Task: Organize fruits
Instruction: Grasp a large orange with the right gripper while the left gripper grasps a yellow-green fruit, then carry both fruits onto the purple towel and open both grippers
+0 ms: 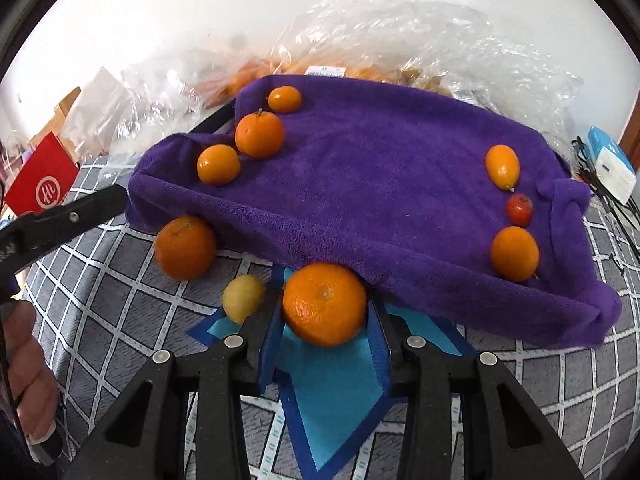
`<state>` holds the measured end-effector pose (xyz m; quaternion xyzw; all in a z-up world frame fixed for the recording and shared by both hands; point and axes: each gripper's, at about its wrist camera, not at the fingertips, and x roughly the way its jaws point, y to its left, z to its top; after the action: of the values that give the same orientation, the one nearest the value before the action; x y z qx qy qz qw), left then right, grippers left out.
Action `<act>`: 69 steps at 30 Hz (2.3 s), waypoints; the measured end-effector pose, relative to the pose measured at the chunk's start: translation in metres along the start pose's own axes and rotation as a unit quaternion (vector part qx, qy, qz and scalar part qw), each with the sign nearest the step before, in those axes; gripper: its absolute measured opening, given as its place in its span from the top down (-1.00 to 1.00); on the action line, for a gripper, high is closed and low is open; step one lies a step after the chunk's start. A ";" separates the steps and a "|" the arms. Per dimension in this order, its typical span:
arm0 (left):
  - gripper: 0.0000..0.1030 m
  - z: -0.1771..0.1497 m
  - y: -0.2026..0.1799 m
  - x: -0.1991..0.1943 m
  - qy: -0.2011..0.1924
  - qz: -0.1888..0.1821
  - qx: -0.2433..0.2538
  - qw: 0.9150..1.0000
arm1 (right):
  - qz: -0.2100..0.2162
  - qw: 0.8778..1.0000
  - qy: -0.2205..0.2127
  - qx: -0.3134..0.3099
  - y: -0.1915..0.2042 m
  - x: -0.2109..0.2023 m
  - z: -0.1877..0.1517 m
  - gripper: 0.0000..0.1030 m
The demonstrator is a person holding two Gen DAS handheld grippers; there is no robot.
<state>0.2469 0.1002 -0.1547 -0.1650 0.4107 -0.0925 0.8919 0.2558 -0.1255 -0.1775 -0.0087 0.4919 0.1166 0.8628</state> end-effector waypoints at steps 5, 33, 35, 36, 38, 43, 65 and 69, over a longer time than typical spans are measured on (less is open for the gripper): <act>0.13 -0.004 -0.007 0.003 0.005 -0.001 0.016 1.000 | -0.029 0.999 -0.032 0.005 -0.021 -0.027 -0.015 0.24; 0.46 -0.065 -0.108 0.032 0.078 0.012 0.157 0.984 | -0.062 0.995 -0.034 0.076 -0.111 -0.041 -0.056 0.24; 0.46 -0.065 -0.104 0.031 0.076 0.001 0.146 0.986 | -0.061 0.995 -0.033 0.076 -0.112 -0.041 -0.057 0.23; 0.46 -0.064 -0.102 0.029 0.074 -0.003 0.141 0.987 | -0.062 0.995 -0.033 0.075 -0.112 -0.041 -0.057 0.23; 0.46 -0.063 -0.097 0.028 0.072 -0.013 0.128 0.989 | -0.064 0.995 -0.032 0.072 -0.111 -0.040 -0.057 0.23; 0.46 -0.060 -0.084 0.023 0.060 -0.040 0.095 0.993 | -0.055 0.995 -0.036 0.077 -0.113 -0.041 -0.058 0.23; 0.46 -0.037 -0.107 -0.033 -0.013 -0.039 0.140 0.989 | -0.036 0.992 -0.053 0.104 -0.119 -0.057 -0.056 0.24; 0.46 -0.015 -0.117 -0.035 -0.040 -0.026 0.133 0.990 | -0.037 0.991 -0.089 0.091 -0.117 -0.084 -0.037 0.24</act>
<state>0.2096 -0.0012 -0.0960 -0.0586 0.3543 -0.1630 0.9189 0.2074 -0.2605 -0.1368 0.0622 0.4214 0.0400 0.9039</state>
